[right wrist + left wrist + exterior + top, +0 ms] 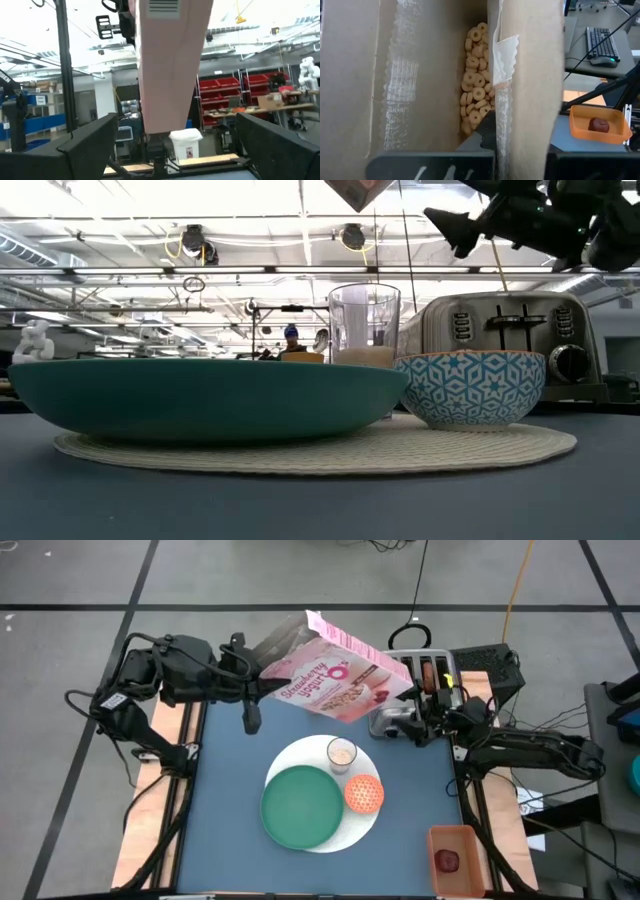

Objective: Arrange a breakfast setting
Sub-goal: Pour the cereal into the orange bowl

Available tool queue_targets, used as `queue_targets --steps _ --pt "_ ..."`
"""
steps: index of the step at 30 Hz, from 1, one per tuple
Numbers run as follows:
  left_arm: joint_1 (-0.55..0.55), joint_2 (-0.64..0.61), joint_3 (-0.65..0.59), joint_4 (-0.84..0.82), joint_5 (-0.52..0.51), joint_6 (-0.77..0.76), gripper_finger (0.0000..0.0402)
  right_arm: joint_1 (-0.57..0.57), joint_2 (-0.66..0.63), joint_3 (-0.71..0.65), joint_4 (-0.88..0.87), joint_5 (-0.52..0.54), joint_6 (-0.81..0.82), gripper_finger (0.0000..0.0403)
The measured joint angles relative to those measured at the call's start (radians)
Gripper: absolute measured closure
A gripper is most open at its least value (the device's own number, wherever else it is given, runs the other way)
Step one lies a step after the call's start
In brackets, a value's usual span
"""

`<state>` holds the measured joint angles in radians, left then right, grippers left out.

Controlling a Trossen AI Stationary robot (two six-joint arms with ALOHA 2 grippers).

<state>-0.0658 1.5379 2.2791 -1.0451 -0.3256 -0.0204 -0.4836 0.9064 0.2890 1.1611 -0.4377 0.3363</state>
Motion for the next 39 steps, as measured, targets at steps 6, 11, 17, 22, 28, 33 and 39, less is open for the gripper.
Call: queue_targets --steps 6,11,17,22,28,33,39 --pt "0.000 0.006 0.000 0.001 0.000 0.000 0.0399 0.035 0.071 0.001 0.096 0.077 -0.018 0.0009" --pt "0.000 0.020 -0.002 -0.004 0.002 0.000 0.0399 0.046 0.126 0.049 0.107 0.072 -0.024 0.0009" --pt "0.000 0.058 0.000 -0.009 0.002 -0.001 0.0399 0.071 0.177 0.124 0.106 0.066 -0.058 0.0009" --pt "0.000 0.074 -0.001 -0.011 0.002 0.013 0.0399 0.074 0.187 0.141 0.103 -0.009 -0.061 0.0009" --pt "0.000 0.085 -0.001 -0.007 0.002 0.016 0.0399 0.074 0.187 0.163 0.107 -0.008 -0.061 0.0009" --pt "0.000 0.102 -0.001 0.003 0.002 0.016 0.0399 0.074 0.187 0.189 0.096 -0.008 -0.061 0.0009" --pt "0.000 0.108 0.000 0.011 0.002 0.031 0.0399 0.073 0.187 0.193 0.046 -0.011 -0.087 0.0009"
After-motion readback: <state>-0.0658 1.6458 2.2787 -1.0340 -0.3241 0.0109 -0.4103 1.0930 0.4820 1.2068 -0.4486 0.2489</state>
